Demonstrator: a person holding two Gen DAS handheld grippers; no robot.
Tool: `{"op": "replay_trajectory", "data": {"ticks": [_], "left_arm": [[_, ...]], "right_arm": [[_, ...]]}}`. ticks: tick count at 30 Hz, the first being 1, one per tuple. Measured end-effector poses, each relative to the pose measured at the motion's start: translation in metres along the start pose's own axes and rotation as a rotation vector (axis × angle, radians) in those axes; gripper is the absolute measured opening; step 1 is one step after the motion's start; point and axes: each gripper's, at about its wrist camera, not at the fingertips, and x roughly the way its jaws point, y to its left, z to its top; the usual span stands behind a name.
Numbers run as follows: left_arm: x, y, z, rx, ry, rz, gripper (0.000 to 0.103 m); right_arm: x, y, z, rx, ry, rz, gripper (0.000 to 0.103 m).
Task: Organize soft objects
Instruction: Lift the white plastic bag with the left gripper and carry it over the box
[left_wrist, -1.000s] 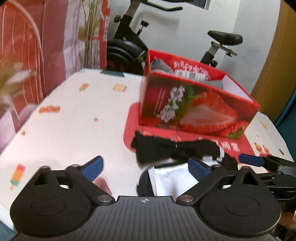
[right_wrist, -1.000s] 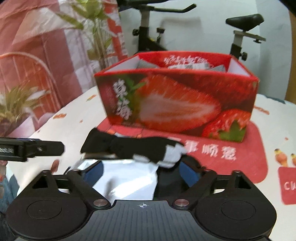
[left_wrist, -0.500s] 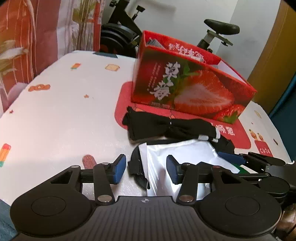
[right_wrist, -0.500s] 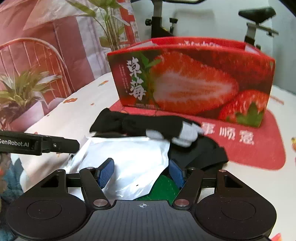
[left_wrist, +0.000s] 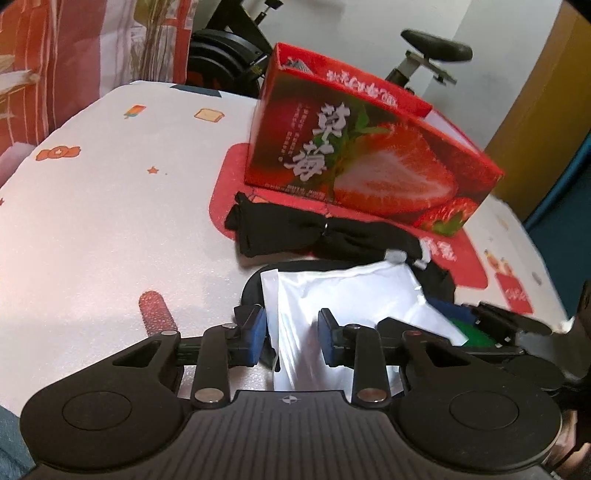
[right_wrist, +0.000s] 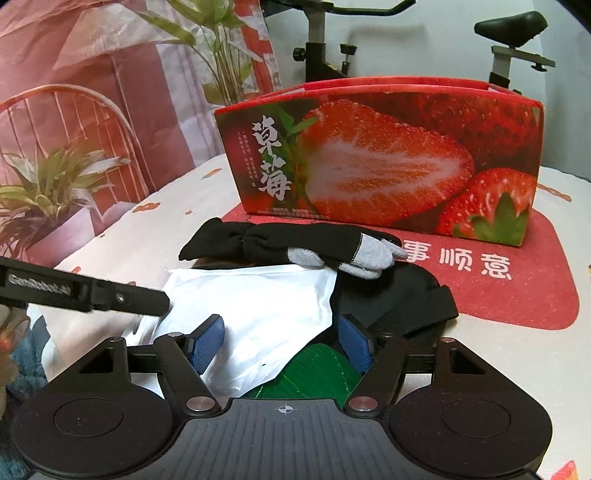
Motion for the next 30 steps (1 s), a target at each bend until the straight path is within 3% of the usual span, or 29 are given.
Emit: {"op": "replay_trajectory", "data": {"ticks": [11,12,14,16,19,23,26,30], "left_arm": [[0.010,0.002,-0.001,0.032,-0.013,0.001,0.037],[0.010,0.003,-0.001,0.029,-0.017,-0.005,0.039],[0.011,0.006,0.000,0.012,-0.015,-0.035,0.055],[0.011,0.004,-0.001,0.011,-0.004,-0.093,0.055],[0.010,-0.006,-0.003,0.047,0.005,-0.139,0.052],[0.013,-0.009,-0.005,0.067,0.010,-0.089,0.029],[0.013,0.007,-0.002,-0.017,0.013,-0.114,0.027],[0.014,0.001,-0.002,0.007,0.011,-0.103,0.027]], "right_arm": [[-0.001,-0.002,-0.003,0.002,-0.019,0.014,0.065],[-0.001,-0.002,-0.003,0.002,-0.019,0.014,0.065],[-0.001,-0.002,-0.003,0.000,-0.019,0.012,0.065],[-0.001,-0.001,-0.003,-0.002,-0.019,0.010,0.065],[-0.001,0.000,-0.003,-0.003,-0.019,0.008,0.065],[-0.001,-0.001,-0.003,0.000,-0.017,0.012,0.065],[0.000,-0.002,-0.002,0.006,-0.012,0.015,0.065],[0.001,-0.005,0.006,0.041,0.025,0.032,0.066]]}}
